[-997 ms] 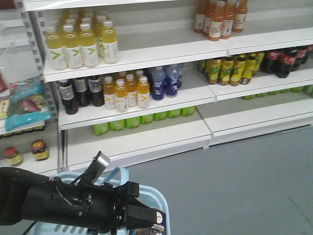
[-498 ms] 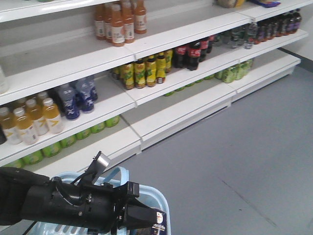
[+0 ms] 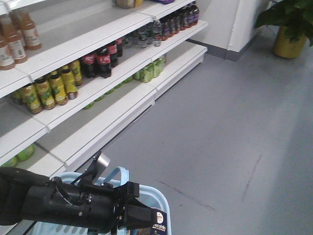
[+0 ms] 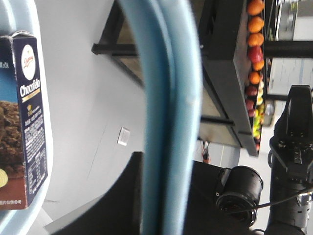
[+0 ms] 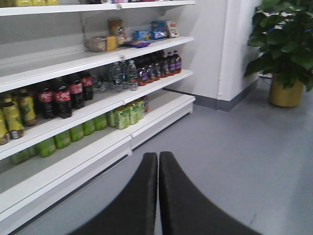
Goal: Left arm holds basket, right arm returns cookies
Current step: 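Turn the base along the shelves toward the potted plant, basket held, then drive past the produce counters carrying the basket in the left gripper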
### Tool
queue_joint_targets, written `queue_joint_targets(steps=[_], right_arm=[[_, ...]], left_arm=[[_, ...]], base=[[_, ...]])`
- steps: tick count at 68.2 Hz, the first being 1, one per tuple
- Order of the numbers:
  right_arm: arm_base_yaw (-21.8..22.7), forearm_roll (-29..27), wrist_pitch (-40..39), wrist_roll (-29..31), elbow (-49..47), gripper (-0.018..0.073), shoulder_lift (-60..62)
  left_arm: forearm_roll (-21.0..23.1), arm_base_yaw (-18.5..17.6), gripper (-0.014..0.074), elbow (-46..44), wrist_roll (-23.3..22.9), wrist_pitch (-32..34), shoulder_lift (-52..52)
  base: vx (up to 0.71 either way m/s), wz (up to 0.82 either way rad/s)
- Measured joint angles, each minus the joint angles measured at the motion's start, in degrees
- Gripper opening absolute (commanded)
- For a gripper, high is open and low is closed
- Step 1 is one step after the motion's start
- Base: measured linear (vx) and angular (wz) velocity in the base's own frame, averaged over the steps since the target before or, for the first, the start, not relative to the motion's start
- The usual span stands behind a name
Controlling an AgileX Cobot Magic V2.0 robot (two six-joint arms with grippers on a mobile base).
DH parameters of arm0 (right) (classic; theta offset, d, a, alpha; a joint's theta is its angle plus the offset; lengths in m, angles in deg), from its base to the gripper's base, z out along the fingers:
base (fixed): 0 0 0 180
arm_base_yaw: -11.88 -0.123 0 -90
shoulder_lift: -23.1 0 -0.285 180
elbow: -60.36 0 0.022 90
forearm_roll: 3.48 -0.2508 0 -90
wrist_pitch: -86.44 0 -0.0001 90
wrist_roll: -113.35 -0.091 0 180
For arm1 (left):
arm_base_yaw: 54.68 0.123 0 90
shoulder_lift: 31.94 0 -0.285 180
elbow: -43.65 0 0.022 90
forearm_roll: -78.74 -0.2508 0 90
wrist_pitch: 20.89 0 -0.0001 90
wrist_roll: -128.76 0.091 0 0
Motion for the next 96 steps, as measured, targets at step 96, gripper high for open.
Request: queue_joint_targets(steps=[96], right_arm=[[0.0, 0.0, 0.0, 0.0, 0.0, -0.0008, 0.0]], left_arm=[[0.0, 0.0, -0.0008, 0.0, 0.0, 0.0, 0.0]], base=[[0.12, -0.44]])
